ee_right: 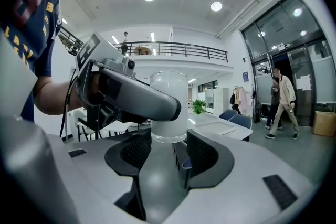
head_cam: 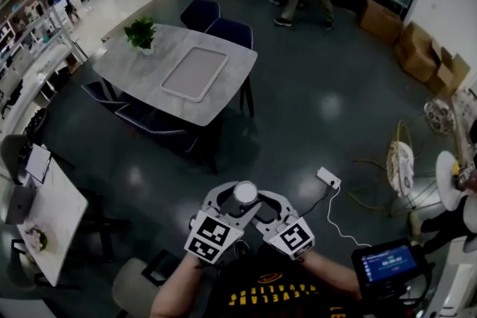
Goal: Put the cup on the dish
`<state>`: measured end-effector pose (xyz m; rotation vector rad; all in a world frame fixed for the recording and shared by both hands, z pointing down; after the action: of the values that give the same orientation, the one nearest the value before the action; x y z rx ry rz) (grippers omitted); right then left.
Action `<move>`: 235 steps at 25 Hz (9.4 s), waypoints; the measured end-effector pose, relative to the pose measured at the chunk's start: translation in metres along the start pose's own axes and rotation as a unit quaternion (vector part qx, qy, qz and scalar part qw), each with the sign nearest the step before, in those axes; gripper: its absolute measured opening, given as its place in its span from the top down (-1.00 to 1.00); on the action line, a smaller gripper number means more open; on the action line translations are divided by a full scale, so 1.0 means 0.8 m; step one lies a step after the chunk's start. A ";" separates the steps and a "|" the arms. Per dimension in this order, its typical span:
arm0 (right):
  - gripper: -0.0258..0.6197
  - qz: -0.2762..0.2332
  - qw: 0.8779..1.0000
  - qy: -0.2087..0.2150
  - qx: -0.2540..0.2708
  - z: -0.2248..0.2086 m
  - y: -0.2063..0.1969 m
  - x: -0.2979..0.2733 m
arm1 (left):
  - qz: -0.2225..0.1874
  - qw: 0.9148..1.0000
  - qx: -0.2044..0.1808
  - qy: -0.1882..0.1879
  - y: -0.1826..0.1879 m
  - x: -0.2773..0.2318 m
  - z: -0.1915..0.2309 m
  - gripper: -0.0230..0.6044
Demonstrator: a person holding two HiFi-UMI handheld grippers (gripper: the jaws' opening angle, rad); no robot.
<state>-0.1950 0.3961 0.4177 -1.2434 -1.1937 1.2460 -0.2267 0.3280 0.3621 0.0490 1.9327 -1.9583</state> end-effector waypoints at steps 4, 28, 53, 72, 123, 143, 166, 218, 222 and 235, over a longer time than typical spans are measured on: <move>0.26 0.009 1.000 0.004 0.003 -0.003 -0.001 -0.022 | -0.005 1.000 0.006 0.003 -0.003 0.003 0.022 0.09; 0.26 0.000 0.996 0.089 0.016 -0.161 0.010 -0.168 | -0.015 0.996 0.022 0.087 0.040 -0.095 0.189 0.09; 0.26 -0.012 0.981 0.194 0.021 -0.303 0.017 -0.237 | -0.014 0.979 0.041 0.198 0.083 -0.198 0.270 0.09; 0.26 0.023 0.981 0.192 0.033 -0.347 0.009 -0.397 | -0.034 0.979 0.060 0.194 0.071 -0.202 0.438 0.09; 0.26 0.057 0.980 0.191 0.007 -0.471 0.000 -0.682 | -0.010 0.978 0.061 0.199 0.074 -0.263 0.741 0.09; 0.26 0.107 0.970 0.218 0.031 -0.476 -0.038 -0.690 | 0.022 0.970 0.030 0.242 0.027 -0.288 0.735 0.09; 0.26 0.170 0.925 0.335 0.061 -0.542 -0.111 -0.792 | 0.028 0.930 0.098 0.352 -0.037 -0.350 0.831 0.09; 0.26 0.284 0.872 0.379 0.127 -0.558 -0.200 -0.832 | 0.079 0.879 0.141 0.449 -0.194 -0.343 0.847 0.09; 0.26 0.284 0.873 0.375 0.129 -0.560 -0.200 -0.834 | 0.076 0.879 0.140 0.449 -0.194 -0.344 0.847 0.09; 0.26 0.280 0.878 0.368 0.123 -0.562 -0.199 -0.836 | 0.089 0.878 0.143 0.447 -0.201 -0.345 0.847 0.08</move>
<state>0.2575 -0.2617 0.6098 -1.7086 -0.1100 1.0939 0.1457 -0.2645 0.6297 1.3791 1.9532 -2.2727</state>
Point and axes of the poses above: the fingertips, and each gripper's own axes: x backward along the fingers, z to its left, y out of its top, the point moved 6 cm from there along x, backward along the fingers, and after that the axes turned 6 degrees about -z, right-handed, at the moved point
